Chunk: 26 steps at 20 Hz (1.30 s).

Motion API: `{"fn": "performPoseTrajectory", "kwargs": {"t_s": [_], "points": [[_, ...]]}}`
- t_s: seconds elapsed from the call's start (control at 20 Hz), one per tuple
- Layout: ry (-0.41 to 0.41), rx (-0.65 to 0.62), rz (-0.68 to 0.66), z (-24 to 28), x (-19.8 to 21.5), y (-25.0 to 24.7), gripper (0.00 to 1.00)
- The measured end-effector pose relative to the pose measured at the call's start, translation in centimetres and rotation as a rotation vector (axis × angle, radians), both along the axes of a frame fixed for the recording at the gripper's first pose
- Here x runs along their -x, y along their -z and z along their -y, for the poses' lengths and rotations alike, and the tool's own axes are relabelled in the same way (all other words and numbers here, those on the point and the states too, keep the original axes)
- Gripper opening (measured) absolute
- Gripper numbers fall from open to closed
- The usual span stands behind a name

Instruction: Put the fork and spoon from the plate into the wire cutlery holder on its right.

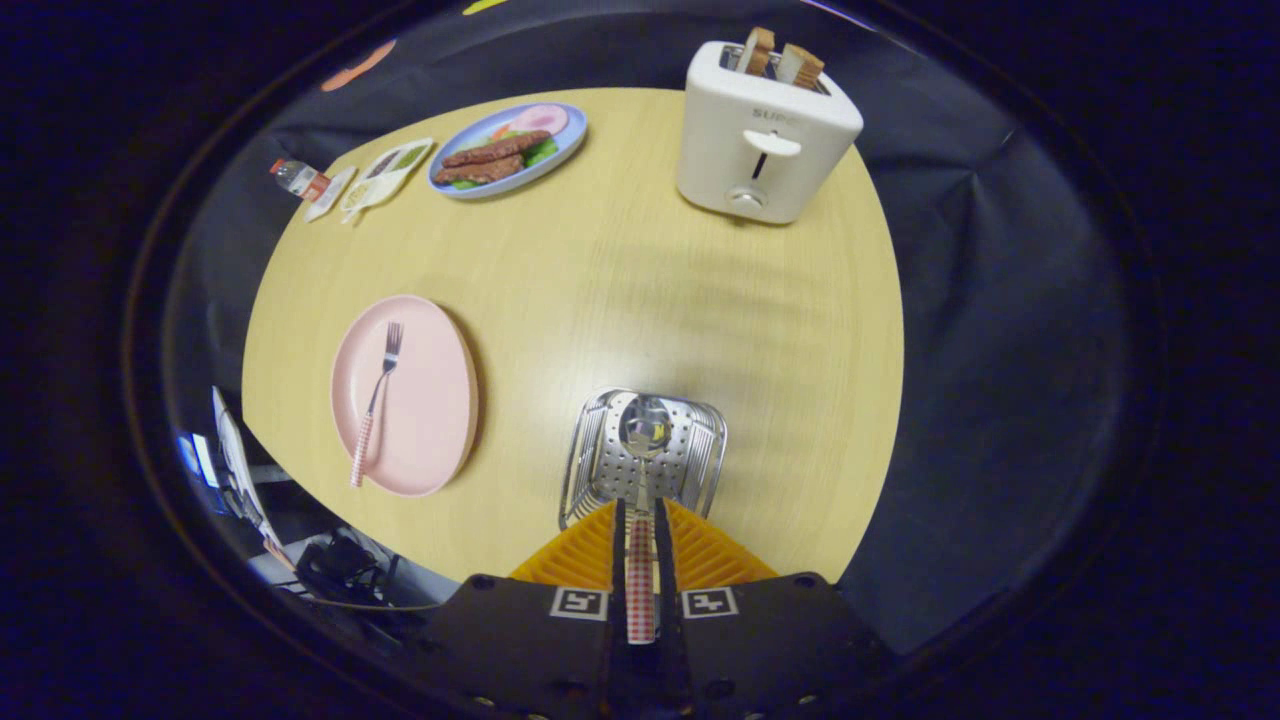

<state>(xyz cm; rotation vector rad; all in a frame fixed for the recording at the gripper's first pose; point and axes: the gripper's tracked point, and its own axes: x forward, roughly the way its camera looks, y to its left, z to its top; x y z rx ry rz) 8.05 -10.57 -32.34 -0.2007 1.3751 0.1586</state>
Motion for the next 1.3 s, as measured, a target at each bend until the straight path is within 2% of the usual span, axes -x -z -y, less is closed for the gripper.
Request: {"fn": "performPoseTrajectory", "kwargs": {"t_s": [0.25, 0.5, 0.9, 1.1, 1.3], "points": [[-0.033, -0.002, 0.192, -1.8, -0.2, -3.0, 0.23], [0.011, -0.075, 0.342, -6.6, 0.7, -4.3, 0.63], [0.026, -0.154, 0.501, -15.9, 2.7, -2.0, 0.88], [0.054, -0.158, 0.517, -19.8, 3.2, 0.5, 0.93], [0.093, -0.163, 0.536, -22.8, 3.3, 2.5, 0.93]]}}
